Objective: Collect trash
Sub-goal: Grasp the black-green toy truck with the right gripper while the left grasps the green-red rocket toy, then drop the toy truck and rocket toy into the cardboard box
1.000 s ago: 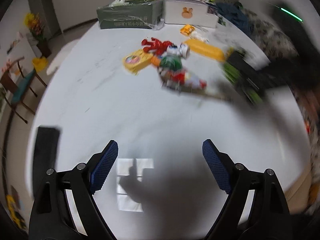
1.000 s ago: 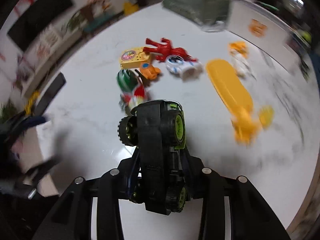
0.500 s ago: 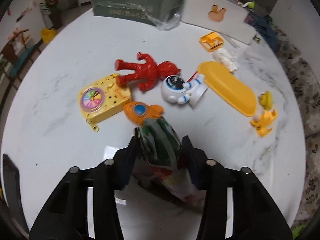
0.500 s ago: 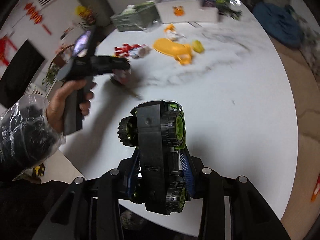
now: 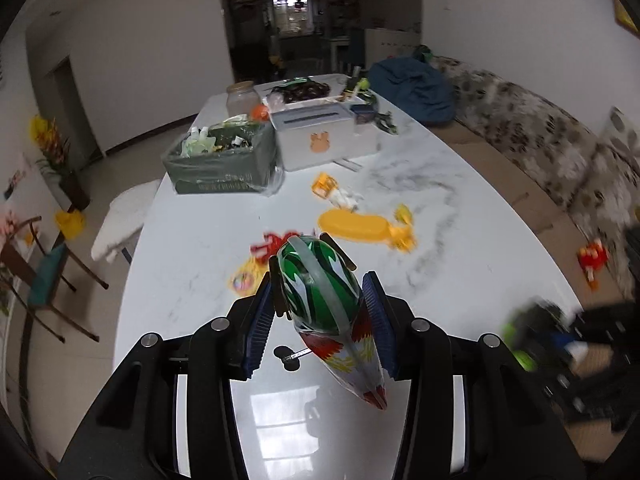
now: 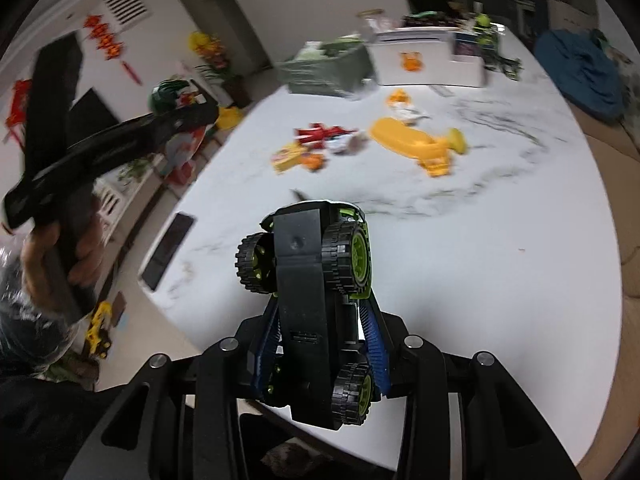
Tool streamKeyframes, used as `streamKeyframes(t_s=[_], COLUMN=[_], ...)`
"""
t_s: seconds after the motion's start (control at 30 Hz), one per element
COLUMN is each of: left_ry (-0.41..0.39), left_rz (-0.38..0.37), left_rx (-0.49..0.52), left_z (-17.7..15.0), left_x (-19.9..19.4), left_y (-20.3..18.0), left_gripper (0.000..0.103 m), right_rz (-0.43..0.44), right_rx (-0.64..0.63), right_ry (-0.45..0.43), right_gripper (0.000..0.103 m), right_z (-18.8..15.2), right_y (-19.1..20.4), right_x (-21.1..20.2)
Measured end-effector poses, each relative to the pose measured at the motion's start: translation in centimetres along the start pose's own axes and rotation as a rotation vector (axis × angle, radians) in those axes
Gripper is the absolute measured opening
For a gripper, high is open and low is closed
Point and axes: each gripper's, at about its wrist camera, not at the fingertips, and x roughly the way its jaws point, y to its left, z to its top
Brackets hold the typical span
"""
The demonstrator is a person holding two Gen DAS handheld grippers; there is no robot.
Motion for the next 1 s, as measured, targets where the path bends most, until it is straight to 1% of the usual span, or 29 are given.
streamKeyframes(t_s=[0.03,0.07,0.13,0.17,0.2,0.23,0.27,0.33,0.4,0.47,0.5,0.53,0.57,0.6,0.63,0.7,0.73,0.8,0.87,0.9,0.93,1.0], left_ry=[0.018,0.045,0.109,0.149,0.187,0.218,0.254,0.330,0.390,0.433,0.449,0.480,0.501,0.515,0.534,0.556,0.570,0.572,0.555,0.541,0.523,0.489], left_rz=[-0.009,-0.018,-0.027,-0.038,-0.068,-0.107,-0.131,-0.154,-0.161,-0.183,-0.178,-0.179,-0.165,-0.135,-0.116,-0.119,-0.106,-0.096,-0.087,-0.075,-0.064,-0.056], left_rx=[0.010,0.028,0.075,0.100,0.109,0.113,0.118,0.134,0.133,0.110,0.106,0.099,0.103,0.107,0.105,0.094,0.105,0.117,0.130,0.138,0.141,0.132], left_z=[-0.9,-2.6,-6.1,-8.5,-10.8,-12.6,-14.3,-17.5,-20.0,-22.2,-23.0,-24.3,-25.2,-25.9,-26.6,-27.8,-28.2,-28.2,-27.6,-27.1,-26.5,-25.5], left_x=[-0.9,-1.9,-3.0,-3.5,-3.9,-3.9,-3.8,-3.0,-1.3,0.6,1.6,3.4,4.7,5.6,6.6,7.7,7.8,7.4,6.4,5.9,5.4,4.5], left_y=[-0.1,-0.3,-0.7,-0.9,-1.0,-1.1,-1.3,-2.0,-2.5,-2.7,-2.8,-3.0,-3.3,-3.5,-3.5,-3.4,-3.3,-3.1,-2.6,-2.4,-2.0,-1.5], left_gripper=[0.044,0.044,0.044,0.044,0.044,0.044,0.044,0.044,0.044,0.044,0.045,0.053,0.065,0.072,0.077,0.077,0.077,0.077,0.077,0.077,0.077,0.077], right_rz=[0.007,0.017,0.039,0.058,0.069,0.082,0.093,0.119,0.134,0.127,0.116,0.102,0.085,0.055,0.037,0.031,0.043,0.061,0.063,0.049,0.025,-0.064], right_rx=[-0.015,-0.034,-0.064,-0.081,-0.095,-0.114,-0.124,-0.131,-0.140,-0.150,-0.158,-0.168,-0.178,-0.195,-0.205,-0.212,-0.215,-0.221,-0.229,-0.234,-0.244,-0.275], right_ry=[0.009,0.022,0.059,0.087,0.107,0.142,0.171,0.245,0.297,0.335,0.357,0.374,0.399,0.415,0.429,0.430,0.412,0.359,0.268,0.212,0.179,0.128], right_gripper=[0.038,0.038,0.038,0.038,0.038,0.038,0.038,0.038,0.038,0.039,0.039,0.039,0.041,0.041,0.047,0.049,0.048,0.051,0.053,0.053,0.054,0.054], right_z=[-0.4,-1.1,-2.7,-3.8,-4.5,-5.8,-6.8,-9.1,-10.8,-12.0,-12.8,-13.5,-14.2,-14.9,-15.4,-15.6,-15.3,-14.1,-11.5,-9.4,-7.8,-4.4], right_y=[0.6,1.4,3.0,3.7,4.2,4.9,5.3,6.0,6.4,6.5,6.4,6.4,6.3,6.1,6.0,6.1,6.2,6.6,6.8,6.7,6.4,5.9], right_x=[-0.1,-0.1,-0.1,0.1,0.2,0.6,1.0,2.4,4.1,5.9,7.4,8.4,9.8,11.0,11.7,11.8,11.0,9.1,6.8,5.9,5.6,6.2])
